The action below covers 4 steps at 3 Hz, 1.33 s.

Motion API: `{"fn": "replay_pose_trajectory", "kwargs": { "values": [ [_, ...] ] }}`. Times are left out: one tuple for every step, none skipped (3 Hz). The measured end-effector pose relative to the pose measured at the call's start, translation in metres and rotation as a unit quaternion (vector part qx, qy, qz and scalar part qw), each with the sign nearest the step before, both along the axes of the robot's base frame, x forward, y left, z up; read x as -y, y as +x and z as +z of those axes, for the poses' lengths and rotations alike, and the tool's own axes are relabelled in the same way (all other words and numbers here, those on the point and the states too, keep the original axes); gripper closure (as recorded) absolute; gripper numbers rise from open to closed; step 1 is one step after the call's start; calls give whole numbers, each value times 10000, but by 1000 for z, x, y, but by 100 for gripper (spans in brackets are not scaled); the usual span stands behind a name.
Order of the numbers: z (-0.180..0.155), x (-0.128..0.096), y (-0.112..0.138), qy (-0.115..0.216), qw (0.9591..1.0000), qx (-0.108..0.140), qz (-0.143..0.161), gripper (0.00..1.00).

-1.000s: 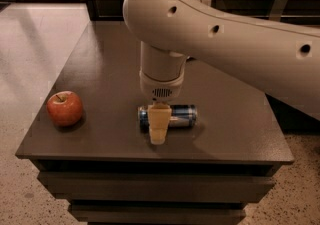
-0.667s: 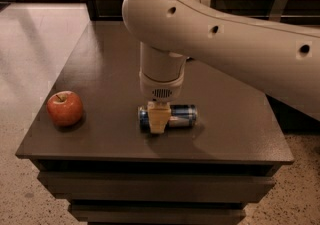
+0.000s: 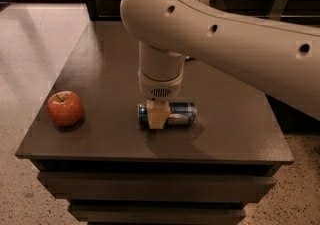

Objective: Place redbull can upright

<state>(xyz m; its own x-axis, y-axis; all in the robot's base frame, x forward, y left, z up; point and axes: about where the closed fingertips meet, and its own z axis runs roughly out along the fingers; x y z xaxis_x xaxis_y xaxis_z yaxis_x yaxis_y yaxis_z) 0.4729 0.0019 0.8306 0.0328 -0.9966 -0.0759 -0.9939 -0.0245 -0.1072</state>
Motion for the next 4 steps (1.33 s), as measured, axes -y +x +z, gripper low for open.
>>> {"fn": "replay_pose_trajectory", "kwargs": {
  "values": [
    [21,-2,5,125,9997,181,40,100],
    [52,-5,9,564,9974,427,100,100],
    [75,-5,14,1428,9879,569,222,100],
    [94,-6,12,2386,9685,621,354,100]
  ]
}}
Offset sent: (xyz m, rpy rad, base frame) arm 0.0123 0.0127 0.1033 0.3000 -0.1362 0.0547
